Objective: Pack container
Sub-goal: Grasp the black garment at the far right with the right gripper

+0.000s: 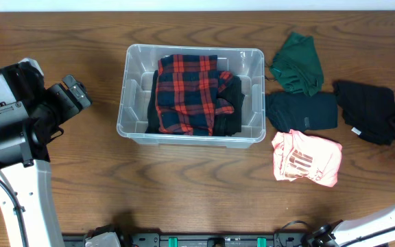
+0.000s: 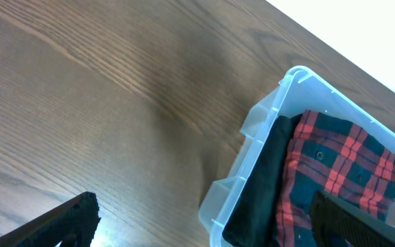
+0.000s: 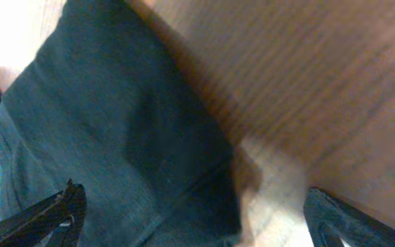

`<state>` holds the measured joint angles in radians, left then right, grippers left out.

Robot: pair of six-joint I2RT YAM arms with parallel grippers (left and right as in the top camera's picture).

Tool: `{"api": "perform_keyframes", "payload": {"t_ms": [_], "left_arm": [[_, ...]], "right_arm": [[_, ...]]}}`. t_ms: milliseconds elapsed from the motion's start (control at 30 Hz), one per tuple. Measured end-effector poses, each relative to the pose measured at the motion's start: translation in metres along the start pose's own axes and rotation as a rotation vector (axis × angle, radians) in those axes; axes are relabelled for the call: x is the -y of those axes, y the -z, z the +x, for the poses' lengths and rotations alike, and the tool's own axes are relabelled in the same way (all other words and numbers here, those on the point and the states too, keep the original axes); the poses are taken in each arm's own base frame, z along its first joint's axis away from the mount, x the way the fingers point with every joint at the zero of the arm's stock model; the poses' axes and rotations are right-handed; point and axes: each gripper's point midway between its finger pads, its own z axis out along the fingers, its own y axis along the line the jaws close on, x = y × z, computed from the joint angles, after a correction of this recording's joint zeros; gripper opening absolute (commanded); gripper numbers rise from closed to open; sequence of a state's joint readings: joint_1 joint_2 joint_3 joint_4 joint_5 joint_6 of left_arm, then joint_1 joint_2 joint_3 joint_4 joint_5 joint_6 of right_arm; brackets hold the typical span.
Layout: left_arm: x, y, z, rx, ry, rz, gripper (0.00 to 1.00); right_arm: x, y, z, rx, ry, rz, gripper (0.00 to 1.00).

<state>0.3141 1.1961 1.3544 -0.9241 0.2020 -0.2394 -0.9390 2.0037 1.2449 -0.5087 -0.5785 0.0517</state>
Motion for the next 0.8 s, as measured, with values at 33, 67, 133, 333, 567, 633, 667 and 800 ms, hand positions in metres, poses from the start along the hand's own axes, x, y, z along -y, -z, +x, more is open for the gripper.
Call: {"api": "perform_keyframes", "payload": {"t_ms": [33, 67, 133, 333, 567, 633, 667, 800], "left_arm": [[0.000, 0.000, 0.000, 0.000, 0.000, 0.000, 0.98], [0.000, 0.000, 0.000, 0.000, 0.000, 0.000, 0.98], [0.000, 0.000, 0.000, 0.000, 0.000, 0.000, 0.98], [0.000, 0.000, 0.000, 0.000, 0.000, 0.000, 0.98], [0.000, 0.000, 0.000, 0.000, 0.000, 0.000, 0.98], [0.000, 0.000, 0.000, 0.000, 0.000, 0.000, 0.98], [0.000, 0.000, 0.000, 0.000, 0.000, 0.000, 0.98], [0.000, 0.000, 0.000, 0.000, 0.000, 0.000, 0.98]], "right_arm": [[-0.003, -0.002, -0.001, -0.002, 0.008, -0.007, 0.98], [-0.006, -0.005, -0.001, -0.005, 0.018, -0.016, 0.98], [-0.012, -0.010, -0.003, -0.007, 0.036, -0.036, 0.98], [-0.020, -0.013, -0.003, -0.007, 0.078, -0.093, 0.97], [-0.040, -0.018, 0.013, -0.059, 0.101, -0.249, 0.85], [-0.044, -0.020, 0.020, -0.081, 0.099, -0.273, 0.80], [-0.046, -0.021, 0.023, -0.091, 0.101, -0.276, 0.77], [-0.044, -0.026, 0.030, -0.123, 0.088, -0.231, 0.57]]}}
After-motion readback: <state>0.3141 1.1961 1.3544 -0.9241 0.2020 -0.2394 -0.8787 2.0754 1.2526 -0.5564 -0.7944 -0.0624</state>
